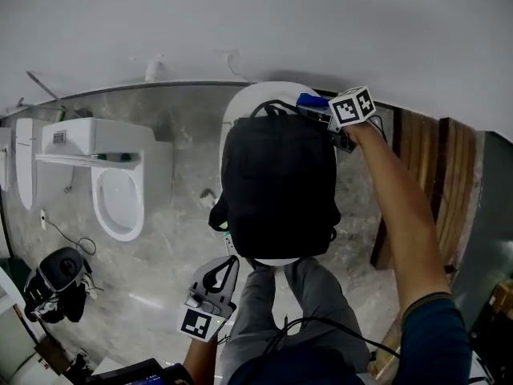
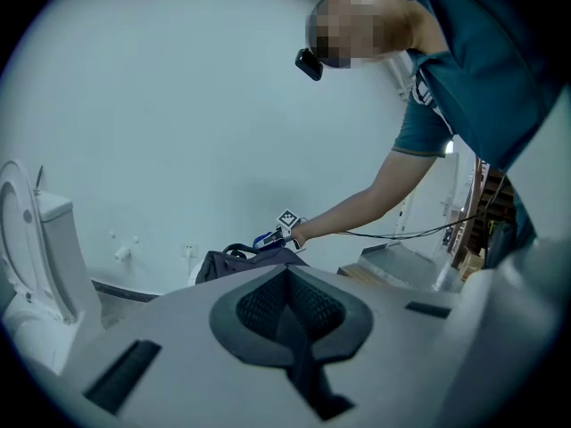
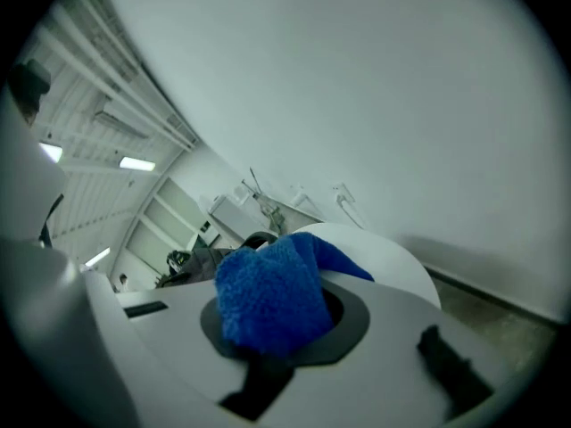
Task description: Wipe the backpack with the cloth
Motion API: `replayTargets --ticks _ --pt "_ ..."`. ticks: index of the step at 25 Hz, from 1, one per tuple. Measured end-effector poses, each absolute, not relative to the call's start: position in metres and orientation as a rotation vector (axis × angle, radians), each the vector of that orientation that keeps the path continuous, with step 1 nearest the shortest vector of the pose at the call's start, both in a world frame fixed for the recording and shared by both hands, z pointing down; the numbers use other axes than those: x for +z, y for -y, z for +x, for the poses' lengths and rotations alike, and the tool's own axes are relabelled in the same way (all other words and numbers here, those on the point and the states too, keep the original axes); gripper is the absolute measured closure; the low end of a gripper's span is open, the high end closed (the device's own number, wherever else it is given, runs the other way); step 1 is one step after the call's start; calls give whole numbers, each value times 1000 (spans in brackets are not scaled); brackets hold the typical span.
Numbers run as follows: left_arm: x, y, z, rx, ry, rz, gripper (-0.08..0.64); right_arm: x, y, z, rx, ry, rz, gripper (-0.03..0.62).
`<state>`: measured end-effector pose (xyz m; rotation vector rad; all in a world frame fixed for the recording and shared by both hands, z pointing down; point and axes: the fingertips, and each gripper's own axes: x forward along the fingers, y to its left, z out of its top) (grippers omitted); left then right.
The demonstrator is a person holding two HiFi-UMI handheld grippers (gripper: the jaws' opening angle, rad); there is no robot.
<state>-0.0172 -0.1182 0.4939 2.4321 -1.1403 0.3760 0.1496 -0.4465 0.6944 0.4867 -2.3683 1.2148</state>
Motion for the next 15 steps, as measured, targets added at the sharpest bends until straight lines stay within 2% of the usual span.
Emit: replayTargets --ticks 6,15 --pt "499 116 -38 306 1220 2384 557 703 441 95 750 2233 243 572" --pt "505 105 -63 244 1299 2310 557 694 442 49 419 2157 115 572"
